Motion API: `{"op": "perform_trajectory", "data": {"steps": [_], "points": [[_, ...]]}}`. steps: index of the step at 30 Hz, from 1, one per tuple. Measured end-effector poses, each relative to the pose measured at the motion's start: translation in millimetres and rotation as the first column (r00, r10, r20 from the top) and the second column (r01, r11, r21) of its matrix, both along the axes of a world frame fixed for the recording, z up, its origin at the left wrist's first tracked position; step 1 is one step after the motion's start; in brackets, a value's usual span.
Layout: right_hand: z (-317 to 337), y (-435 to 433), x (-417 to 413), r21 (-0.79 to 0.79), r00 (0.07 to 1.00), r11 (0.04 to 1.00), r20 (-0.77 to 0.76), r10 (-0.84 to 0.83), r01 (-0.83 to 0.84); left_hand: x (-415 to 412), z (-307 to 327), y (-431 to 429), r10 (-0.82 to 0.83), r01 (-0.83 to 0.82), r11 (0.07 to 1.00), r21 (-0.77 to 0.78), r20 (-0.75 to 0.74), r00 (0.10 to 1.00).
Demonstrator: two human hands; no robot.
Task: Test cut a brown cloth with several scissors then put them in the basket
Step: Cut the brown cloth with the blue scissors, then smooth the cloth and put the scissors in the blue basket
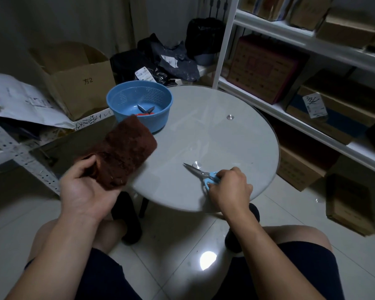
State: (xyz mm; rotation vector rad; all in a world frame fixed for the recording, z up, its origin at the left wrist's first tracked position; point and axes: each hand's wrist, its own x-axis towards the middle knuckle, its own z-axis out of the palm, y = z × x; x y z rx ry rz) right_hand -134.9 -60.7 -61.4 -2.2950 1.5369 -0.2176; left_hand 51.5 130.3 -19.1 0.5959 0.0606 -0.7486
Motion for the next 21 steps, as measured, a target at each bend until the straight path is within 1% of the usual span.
{"op": "perform_trajectory", "data": {"steps": [3,5,7,10,11,13,14,15,16,17,18,19,20,21], "points": [[4.5,-6.9,-0.2,0.07,0.999,0.997,0.032,-0.032,0.03,13.6,8.0,14.8,0.048,-0.048,0.999,-0.006,0.025,0.999],[9.7,-8.9,0.6,0.076,0.998,0.996,0.055,-0.039,0.035,18.3,9.4,22.4,0.06,-0.06,0.998,-0.007,0.019,0.998],[17.0,-10.7,2.2,0.089,0.999,0.995,0.026,-0.04,0.037,17.9,9.2,26.4,0.054,-0.054,0.998,0.015,0.013,0.998],[25.2,-12.4,5.9,0.175,0.997,0.983,-0.066,-0.051,0.061,14.6,9.1,26.9,0.03,-0.03,0.999,0.039,0.003,1.0],[27.5,-11.3,7.2,0.158,0.995,0.986,-0.088,-0.042,0.055,12.1,9.0,26.0,0.013,-0.013,0.999,0.038,0.001,1.0],[31.2,-6.0,10.2,0.02,0.994,1.0,-0.106,-0.013,0.015,7.2,7.3,23.1,-0.023,0.023,1.0,0.0,-0.007,1.0],[34.8,0.1,12.8,-0.058,0.998,0.998,-0.066,0.005,-0.009,4.4,5.8,20.6,-0.043,0.043,0.998,-0.042,-0.015,0.999],[39.7,9.1,18.4,-0.095,0.999,0.995,0.025,0.03,-0.027,1.3,5.3,17.7,-0.064,0.061,0.994,-0.092,-0.032,0.997],[45.3,19.4,25.0,-0.057,0.986,0.997,0.155,0.054,-0.046,-1.9,5.5,14.3,-0.087,0.08,0.988,-0.128,-0.044,0.995],[50.6,30.5,33.5,0.082,0.954,0.992,0.293,0.064,-0.091,-6.1,6.2,10.6,-0.107,0.099,0.986,-0.132,-0.052,0.993],[56.9,43.4,42.3,0.289,0.904,0.942,0.427,0.031,-0.169,-11.4,6.0,6.9,-0.121,0.115,0.987,-0.115,-0.053,0.991],[61.8,54.5,49.9,0.5,0.849,0.829,0.525,-0.062,-0.248,-17.3,6.2,2.4,-0.144,0.138,0.985,-0.101,-0.049,0.988],[64.7,62.7,56.0,0.656,0.797,0.681,0.577,-0.175,-0.325,-23.5,3.8,-0.6,-0.174,0.168,0.98,-0.109,-0.048,0.984],[68.2,68.0,60.5,0.741,0.739,0.546,0.606,-0.293,-0.391,-29.3,2.9,-3.7,-0.207,0.2,0.972,-0.122,-0.044,0.977]]}}
